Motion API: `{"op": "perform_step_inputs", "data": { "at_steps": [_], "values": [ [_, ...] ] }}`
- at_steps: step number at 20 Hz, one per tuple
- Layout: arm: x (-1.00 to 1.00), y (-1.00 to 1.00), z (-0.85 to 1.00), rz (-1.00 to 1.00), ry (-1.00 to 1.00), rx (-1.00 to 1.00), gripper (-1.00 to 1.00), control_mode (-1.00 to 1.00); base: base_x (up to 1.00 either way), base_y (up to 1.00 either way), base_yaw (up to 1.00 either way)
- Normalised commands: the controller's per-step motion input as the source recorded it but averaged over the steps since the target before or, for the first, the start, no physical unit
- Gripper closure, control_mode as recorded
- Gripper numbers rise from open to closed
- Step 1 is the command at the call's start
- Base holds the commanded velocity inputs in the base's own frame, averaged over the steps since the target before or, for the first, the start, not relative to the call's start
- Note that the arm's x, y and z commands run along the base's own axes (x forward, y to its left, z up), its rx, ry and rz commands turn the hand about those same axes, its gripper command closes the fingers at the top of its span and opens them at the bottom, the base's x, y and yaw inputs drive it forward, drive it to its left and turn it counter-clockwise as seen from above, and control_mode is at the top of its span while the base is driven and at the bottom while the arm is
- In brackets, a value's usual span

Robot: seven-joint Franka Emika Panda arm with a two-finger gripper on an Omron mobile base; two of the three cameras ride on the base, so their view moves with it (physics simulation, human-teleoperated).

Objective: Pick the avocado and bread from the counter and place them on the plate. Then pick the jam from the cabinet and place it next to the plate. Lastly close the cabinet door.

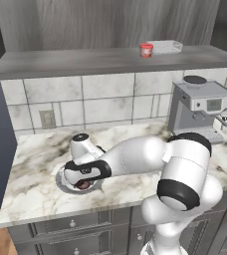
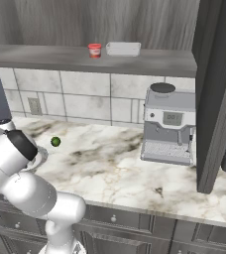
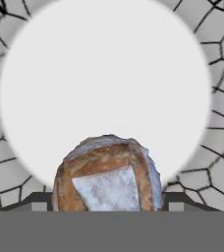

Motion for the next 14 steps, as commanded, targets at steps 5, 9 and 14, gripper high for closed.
{"op": "perform_step_inputs", "data": {
  "at_steps": [5, 9, 14],
  "values": [
    [0.0, 0.0, -0.04, 0.0, 0.0, 0.0, 1.0, -1.0, 0.0, 0.0, 0.0],
    [0.0, 0.01, -0.04, 0.0, 0.0, 0.0, 1.0, -1.0, 0.0, 0.0, 0.0],
    [0.0, 0.07, 0.0, 0.0, 0.0, 0.0, -1.0, -1.0, 0.0, 0.0, 0.0]
  ]
}}
